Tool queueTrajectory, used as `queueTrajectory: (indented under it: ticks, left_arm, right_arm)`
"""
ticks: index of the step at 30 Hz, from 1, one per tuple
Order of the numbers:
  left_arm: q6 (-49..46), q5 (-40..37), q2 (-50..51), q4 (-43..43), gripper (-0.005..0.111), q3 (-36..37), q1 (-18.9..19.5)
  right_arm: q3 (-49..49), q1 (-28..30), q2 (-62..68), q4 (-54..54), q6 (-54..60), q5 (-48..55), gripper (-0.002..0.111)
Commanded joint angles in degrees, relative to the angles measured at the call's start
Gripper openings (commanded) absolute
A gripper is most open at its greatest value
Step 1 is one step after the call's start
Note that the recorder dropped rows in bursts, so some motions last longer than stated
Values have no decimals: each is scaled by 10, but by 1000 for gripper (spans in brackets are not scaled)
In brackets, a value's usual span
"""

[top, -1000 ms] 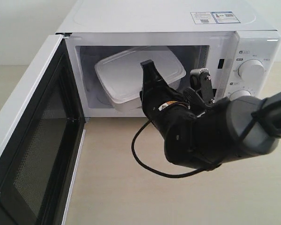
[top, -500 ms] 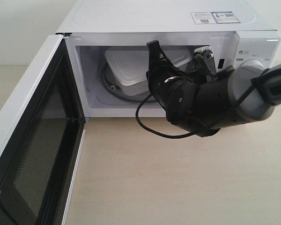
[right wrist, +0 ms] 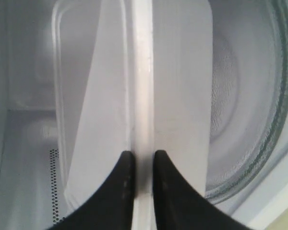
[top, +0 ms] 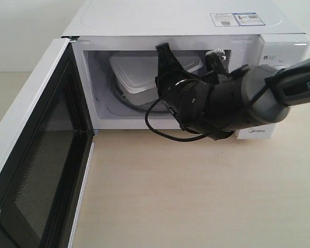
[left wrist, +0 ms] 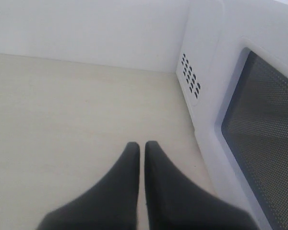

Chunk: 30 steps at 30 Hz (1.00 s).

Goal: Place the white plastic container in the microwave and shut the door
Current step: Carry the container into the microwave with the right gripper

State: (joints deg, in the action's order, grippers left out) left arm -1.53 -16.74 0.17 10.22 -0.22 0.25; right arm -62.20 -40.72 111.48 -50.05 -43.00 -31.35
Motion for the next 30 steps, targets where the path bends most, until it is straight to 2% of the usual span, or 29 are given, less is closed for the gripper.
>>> queueTrajectory:
  ticks: [1, 7, 30]
  left_arm:
    - [7, -2, -2, -2, 4, 2, -3]
    - [7, -2, -2, -2, 4, 2, -3]
    - [7, -2, -2, -2, 4, 2, -3]
  right_arm:
    - [-4, -4, -1, 3, 30, 7, 0]
    - [-4, -4, -11, -9, 116, 32, 0]
    - [22, -4, -29, -33, 116, 16, 0]
